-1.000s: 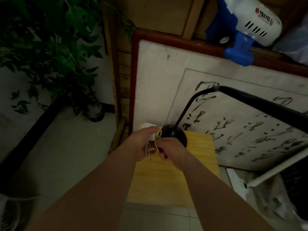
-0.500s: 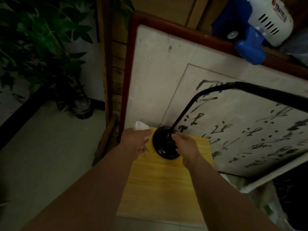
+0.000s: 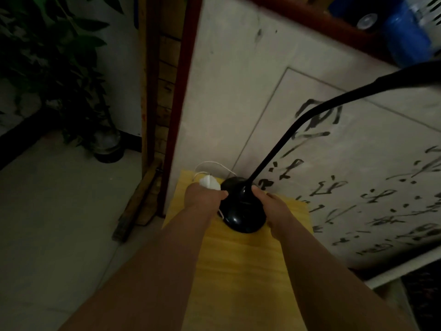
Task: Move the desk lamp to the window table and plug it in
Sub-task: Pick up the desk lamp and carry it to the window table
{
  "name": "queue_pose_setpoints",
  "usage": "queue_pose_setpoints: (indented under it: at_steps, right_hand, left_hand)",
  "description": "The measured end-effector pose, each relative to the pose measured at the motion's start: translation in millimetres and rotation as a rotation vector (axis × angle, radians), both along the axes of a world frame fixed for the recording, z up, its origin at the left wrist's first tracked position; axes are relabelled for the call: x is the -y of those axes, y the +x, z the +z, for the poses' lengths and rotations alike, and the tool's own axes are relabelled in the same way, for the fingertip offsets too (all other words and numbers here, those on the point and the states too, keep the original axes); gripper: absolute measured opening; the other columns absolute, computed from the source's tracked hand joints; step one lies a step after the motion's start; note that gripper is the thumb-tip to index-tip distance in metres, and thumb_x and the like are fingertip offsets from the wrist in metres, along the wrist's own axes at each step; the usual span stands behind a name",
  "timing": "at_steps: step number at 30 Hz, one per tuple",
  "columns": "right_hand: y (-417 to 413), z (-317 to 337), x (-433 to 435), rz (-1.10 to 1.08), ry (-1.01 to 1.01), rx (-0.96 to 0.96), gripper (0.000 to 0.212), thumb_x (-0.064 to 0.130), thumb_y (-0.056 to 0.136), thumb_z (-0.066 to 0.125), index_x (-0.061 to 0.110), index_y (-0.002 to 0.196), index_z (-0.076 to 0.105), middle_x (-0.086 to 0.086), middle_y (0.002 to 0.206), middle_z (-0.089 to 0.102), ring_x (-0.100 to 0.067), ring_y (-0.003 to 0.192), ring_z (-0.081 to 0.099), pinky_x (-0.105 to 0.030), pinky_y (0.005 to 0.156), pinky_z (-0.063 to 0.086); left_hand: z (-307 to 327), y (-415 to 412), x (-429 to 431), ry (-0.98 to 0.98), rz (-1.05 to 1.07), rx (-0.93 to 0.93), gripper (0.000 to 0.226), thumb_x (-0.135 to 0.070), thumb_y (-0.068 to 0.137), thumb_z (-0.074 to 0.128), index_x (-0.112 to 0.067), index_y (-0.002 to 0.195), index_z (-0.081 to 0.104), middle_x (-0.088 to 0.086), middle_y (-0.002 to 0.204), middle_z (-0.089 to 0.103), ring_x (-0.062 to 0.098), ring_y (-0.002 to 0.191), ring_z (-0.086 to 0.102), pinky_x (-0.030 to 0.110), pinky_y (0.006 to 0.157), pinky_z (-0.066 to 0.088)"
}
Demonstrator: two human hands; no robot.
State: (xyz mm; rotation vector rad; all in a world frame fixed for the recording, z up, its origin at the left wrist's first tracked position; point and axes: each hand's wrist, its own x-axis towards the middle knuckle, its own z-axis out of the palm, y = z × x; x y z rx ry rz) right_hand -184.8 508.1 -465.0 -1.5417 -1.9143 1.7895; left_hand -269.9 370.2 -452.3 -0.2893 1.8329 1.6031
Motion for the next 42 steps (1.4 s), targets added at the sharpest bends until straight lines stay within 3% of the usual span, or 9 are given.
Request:
queue_pose_setpoints:
  at_steps: [2,4,6,12,19,24,29,36,42]
  right_hand:
    - [-3,-7,-4,0.011,-0.011,-0.011,0.104,0.072,0.048,0.078,0.014,0.131,0.056,-0.01,0.128,0.064,-0.028,0.108,0.066,-0.039,0.089,0.055]
    - [-4,-7,-4,0.028,-0.007,-0.026,0.079,0.062,0.065,0.075,0.013,0.126,0.06,-0.01,0.121,0.067,-0.027,0.102,0.067,-0.034,0.078,0.056]
    - [-6,-11,-6,0.02,-0.004,-0.027,0.073,0.059,0.067,0.074,0.014,0.124,0.061,-0.009,0.118,0.068,-0.027,0.1,0.067,-0.034,0.078,0.056]
    - [-14,-25,-14,-0.026,-0.003,-0.026,0.1,0.067,0.041,0.079,0.012,0.123,0.062,-0.011,0.12,0.067,-0.033,0.104,0.067,-0.048,0.096,0.054]
    - [-16,-37,-21,-0.025,0.061,-0.01,0.113,0.072,0.024,0.081,0.015,0.121,0.064,-0.011,0.122,0.066,-0.033,0.106,0.066,-0.049,0.094,0.055]
    - [-16,-37,-17,-0.025,0.086,-0.018,0.098,0.061,0.036,0.083,0.013,0.12,0.064,-0.011,0.12,0.067,-0.033,0.105,0.066,-0.049,0.094,0.055]
    - [-18,-33,-21,-0.062,0.022,-0.027,0.068,0.04,0.066,0.085,0.007,0.12,0.062,-0.013,0.115,0.068,-0.032,0.098,0.066,-0.04,0.083,0.056]
    - [-9,-20,-12,-0.079,-0.065,-0.037,0.066,0.035,0.067,0.085,0.004,0.12,0.061,-0.016,0.115,0.068,-0.032,0.089,0.066,-0.032,0.06,0.052]
    - [-1,10,-1,-0.078,-0.112,-0.072,0.069,0.033,0.063,0.088,0.004,0.12,0.063,-0.011,0.114,0.067,-0.031,0.096,0.065,-0.036,0.079,0.053]
  left_hand:
    - [-5,-1,-9,-0.045,-0.041,-0.047,0.079,-0.021,0.072,0.081,0.003,0.136,0.043,0.022,0.136,0.053,0.039,0.12,0.056,0.046,0.097,0.051]
    - [-11,-3,-17,-0.088,-0.071,-0.072,0.077,-0.022,0.076,0.078,0.005,0.138,0.04,0.02,0.14,0.049,0.036,0.126,0.051,0.041,0.1,0.048]
    - [-15,-4,-22,-0.125,-0.092,-0.083,0.073,-0.022,0.078,0.075,0.004,0.137,0.04,0.02,0.14,0.049,0.036,0.127,0.05,0.04,0.098,0.048]
    - [-22,-8,-33,-0.172,-0.136,-0.023,0.064,-0.01,0.079,0.073,0.003,0.133,0.043,0.022,0.136,0.051,0.039,0.121,0.054,0.047,0.093,0.053]
    - [-29,0,-39,-0.128,-0.119,-0.035,0.07,-0.009,0.077,0.074,-0.001,0.137,0.04,0.021,0.136,0.05,0.039,0.122,0.052,0.049,0.097,0.051]
    - [-36,3,-36,-0.108,-0.109,-0.076,0.063,-0.009,0.075,0.074,-0.004,0.131,0.046,0.019,0.128,0.055,0.037,0.115,0.057,0.048,0.093,0.053]
    - [-32,4,-34,-0.097,-0.108,-0.065,0.065,-0.011,0.072,0.076,-0.003,0.13,0.047,0.019,0.128,0.056,0.038,0.114,0.057,0.049,0.093,0.053]
    - [-17,10,-24,-0.094,-0.109,-0.06,0.067,-0.009,0.072,0.077,-0.003,0.132,0.046,0.018,0.129,0.054,0.038,0.117,0.055,0.049,0.094,0.053]
    - [16,18,-5,-0.081,-0.115,-0.015,0.069,-0.009,0.072,0.077,-0.002,0.133,0.045,0.02,0.129,0.053,0.039,0.115,0.056,0.051,0.091,0.054]
